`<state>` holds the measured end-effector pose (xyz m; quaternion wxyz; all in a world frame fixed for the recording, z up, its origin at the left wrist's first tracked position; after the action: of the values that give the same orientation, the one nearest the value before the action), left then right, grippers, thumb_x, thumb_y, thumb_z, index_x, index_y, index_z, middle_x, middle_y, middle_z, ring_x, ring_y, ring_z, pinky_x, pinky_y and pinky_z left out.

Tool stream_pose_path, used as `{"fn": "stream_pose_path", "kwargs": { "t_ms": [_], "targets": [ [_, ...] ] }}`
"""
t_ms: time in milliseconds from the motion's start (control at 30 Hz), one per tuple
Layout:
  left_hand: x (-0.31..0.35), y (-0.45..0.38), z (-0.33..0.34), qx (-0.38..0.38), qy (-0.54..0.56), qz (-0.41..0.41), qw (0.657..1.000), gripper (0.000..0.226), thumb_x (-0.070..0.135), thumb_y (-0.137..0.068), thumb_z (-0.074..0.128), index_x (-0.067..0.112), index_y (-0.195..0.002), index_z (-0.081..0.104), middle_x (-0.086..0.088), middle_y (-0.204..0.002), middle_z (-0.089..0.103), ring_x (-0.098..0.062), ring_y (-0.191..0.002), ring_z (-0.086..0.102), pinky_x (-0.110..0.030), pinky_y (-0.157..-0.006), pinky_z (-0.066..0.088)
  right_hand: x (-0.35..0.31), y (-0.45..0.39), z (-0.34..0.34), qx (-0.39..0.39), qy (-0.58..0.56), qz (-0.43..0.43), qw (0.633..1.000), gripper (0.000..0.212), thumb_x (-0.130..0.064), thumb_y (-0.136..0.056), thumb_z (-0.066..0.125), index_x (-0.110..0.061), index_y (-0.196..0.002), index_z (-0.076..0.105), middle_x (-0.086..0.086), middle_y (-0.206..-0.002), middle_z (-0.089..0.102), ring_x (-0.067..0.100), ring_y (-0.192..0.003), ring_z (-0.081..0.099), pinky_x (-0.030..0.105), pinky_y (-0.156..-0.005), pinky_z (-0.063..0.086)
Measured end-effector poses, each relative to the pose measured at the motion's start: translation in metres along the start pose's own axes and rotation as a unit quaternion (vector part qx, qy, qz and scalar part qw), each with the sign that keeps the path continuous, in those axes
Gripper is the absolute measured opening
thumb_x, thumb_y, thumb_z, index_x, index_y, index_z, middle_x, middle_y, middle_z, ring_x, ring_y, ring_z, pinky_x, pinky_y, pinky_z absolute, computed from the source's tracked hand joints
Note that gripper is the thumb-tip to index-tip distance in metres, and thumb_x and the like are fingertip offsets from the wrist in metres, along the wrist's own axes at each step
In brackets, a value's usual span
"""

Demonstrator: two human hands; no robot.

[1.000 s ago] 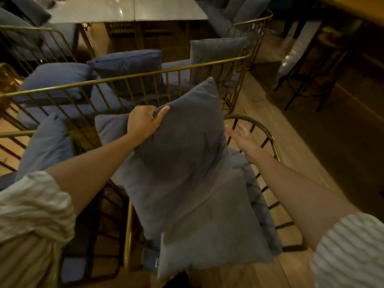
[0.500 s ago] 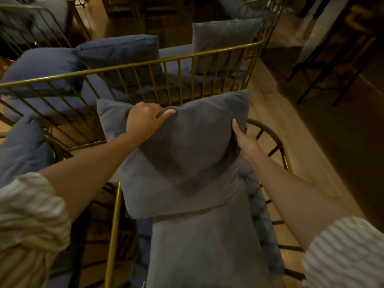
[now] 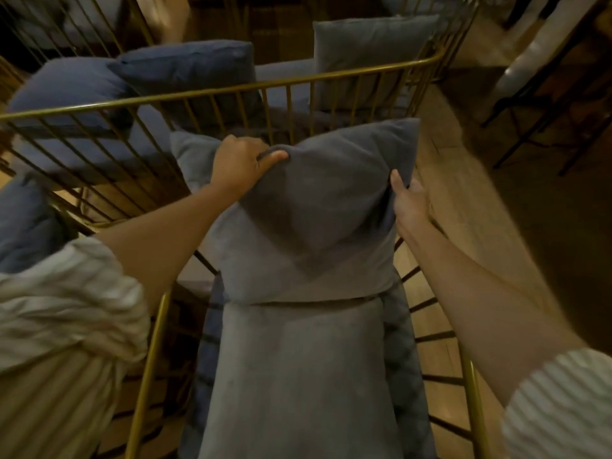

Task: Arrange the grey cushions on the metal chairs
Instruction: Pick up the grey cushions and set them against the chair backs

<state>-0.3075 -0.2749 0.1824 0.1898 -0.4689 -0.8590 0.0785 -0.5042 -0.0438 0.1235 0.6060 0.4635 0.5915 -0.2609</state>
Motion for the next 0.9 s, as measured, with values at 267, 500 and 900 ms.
{"fn": "stream_pose_path", "kwargs": {
  "t_ms": [267, 500, 900],
  "targets": [
    [-0.015, 0.033, 0.093, -0.064, 0.038, -0.073, 0.995, 0.078, 0.054, -0.089, 0.06, 0.02, -0.152, 0.031, -0.014, -0.161, 0.023, -0.037, -0.151, 0.008, -0.056, -0.12, 0.0, 0.067, -0.013, -0.031, 0.021, 0.056, 0.117, 0.991, 0.042, -0.034, -0.107, 0.045, -0.01, -0.139, 0.059, 0.005, -0.125, 0.065, 0.022, -0.115, 0.059, 0.033, -0.097, 0.046],
    [-0.062, 0.082, 0.108, -0.016, 0.317, -0.458, 0.831, 0.15, 0.072, -0.046, 0.08, 0.026, -0.155, -0.011, -0.009, -0.166, 0.004, -0.034, -0.152, 0.009, -0.056, -0.12, 0.018, 0.071, -0.034, -0.03, -0.087, 0.032, 0.126, 0.988, 0.13, -0.081, -0.048, 0.077, -0.022, -0.156, 0.034, 0.002, -0.155, 0.047, 0.025, -0.142, 0.043, 0.042, -0.115, 0.039],
    [-0.067, 0.068, 0.115, 0.021, 0.481, -0.492, 0.725, 0.121, 0.05, -0.053, 0.09, 0.027, -0.151, 0.023, 0.001, -0.155, 0.035, -0.03, -0.141, 0.035, -0.056, -0.114, 0.034, 0.082, -0.053, -0.007, -0.045, -0.067, 0.057, 0.995, 0.063, -0.038, -0.088, 0.076, -0.018, -0.141, 0.051, 0.0, -0.134, 0.066, 0.019, -0.124, 0.061, 0.04, -0.105, 0.051]
  ]
}}
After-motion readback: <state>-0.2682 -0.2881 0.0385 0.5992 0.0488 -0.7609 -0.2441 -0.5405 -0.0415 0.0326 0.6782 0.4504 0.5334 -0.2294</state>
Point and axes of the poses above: each hand's wrist, its own y-axis away from the middle knuckle, its own z-axis out of the palm, x = y × z, the point moved 1 cm from there along -y, towards the middle knuckle
